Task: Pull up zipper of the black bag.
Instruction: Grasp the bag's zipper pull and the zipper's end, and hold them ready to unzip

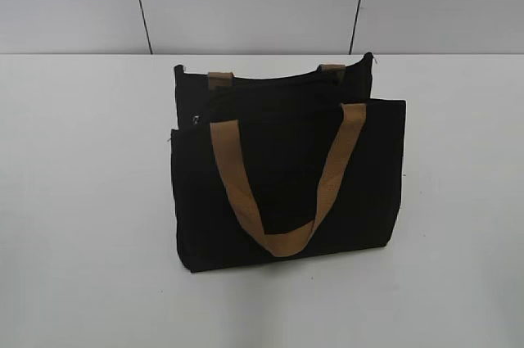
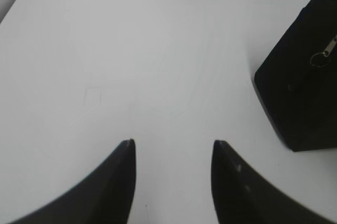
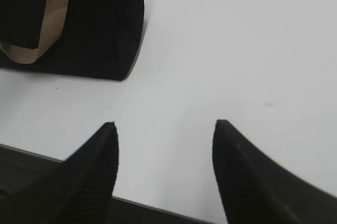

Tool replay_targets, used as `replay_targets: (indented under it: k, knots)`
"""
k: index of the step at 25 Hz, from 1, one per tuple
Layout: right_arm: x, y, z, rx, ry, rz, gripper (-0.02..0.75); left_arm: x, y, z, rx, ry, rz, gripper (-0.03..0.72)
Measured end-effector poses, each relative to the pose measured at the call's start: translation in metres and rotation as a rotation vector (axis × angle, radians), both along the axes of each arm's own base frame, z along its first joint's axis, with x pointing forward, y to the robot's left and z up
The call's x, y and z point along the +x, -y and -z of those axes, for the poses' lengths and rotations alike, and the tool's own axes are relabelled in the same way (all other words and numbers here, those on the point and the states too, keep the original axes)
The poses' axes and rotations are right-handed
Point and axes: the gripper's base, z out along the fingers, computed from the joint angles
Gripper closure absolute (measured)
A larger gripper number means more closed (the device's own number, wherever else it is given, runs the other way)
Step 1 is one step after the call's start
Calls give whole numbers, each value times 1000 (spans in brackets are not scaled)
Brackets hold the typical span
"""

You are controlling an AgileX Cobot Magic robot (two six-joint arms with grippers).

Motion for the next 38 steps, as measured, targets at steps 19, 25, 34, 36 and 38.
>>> replay_targets:
  k: [19,25,34,36,38]
  knots:
    - [95,-14,-63,39,-268,-68,294,177,26,18,114,-88,606,337]
    - [115,-21,-65,46,-306,-144,294,217,34,58,133,-76,791,347]
    - [121,-22,-62,33,-321,-167,294,252,70,119,187,11,1022,339]
    - [121,-22,-62,33,-321,-167,294,259,75,128,187,6,1043,336]
    - [121,-22,-62,31,-321,-168,294,266,80,138,179,-13,1059,335]
